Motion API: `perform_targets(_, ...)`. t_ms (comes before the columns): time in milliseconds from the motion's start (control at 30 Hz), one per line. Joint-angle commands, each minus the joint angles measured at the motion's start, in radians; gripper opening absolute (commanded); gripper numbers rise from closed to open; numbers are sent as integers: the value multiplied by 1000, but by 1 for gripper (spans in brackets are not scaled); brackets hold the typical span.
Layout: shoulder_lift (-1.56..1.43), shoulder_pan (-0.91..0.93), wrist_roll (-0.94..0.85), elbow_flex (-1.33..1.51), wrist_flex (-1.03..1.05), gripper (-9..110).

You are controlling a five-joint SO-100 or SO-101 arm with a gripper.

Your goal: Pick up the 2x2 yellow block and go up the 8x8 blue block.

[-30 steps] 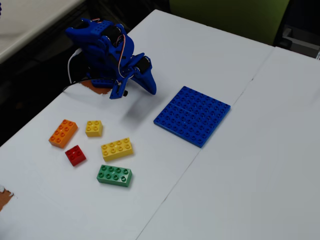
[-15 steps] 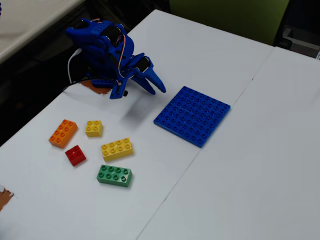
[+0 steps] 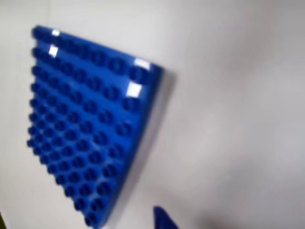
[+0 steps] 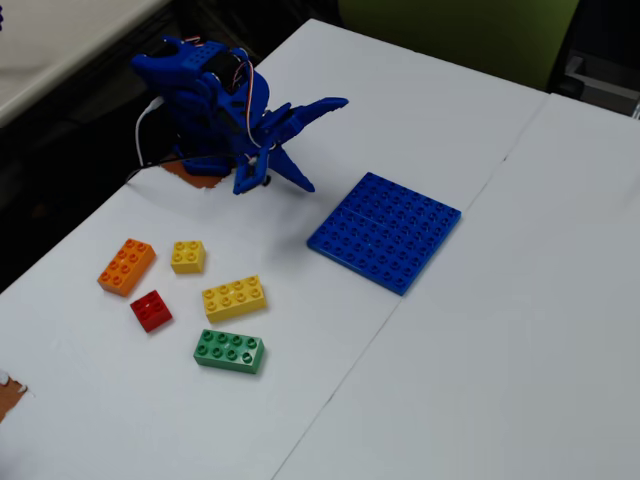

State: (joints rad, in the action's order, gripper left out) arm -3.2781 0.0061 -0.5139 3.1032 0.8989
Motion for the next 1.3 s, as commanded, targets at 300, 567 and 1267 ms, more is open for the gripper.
perform_targets(300,-41,242,-1290,-40,54,41)
perform_targets(567,160,382,-1422,-388,318,41)
perform_targets(1267,1045,854,-2747,-939,245,30)
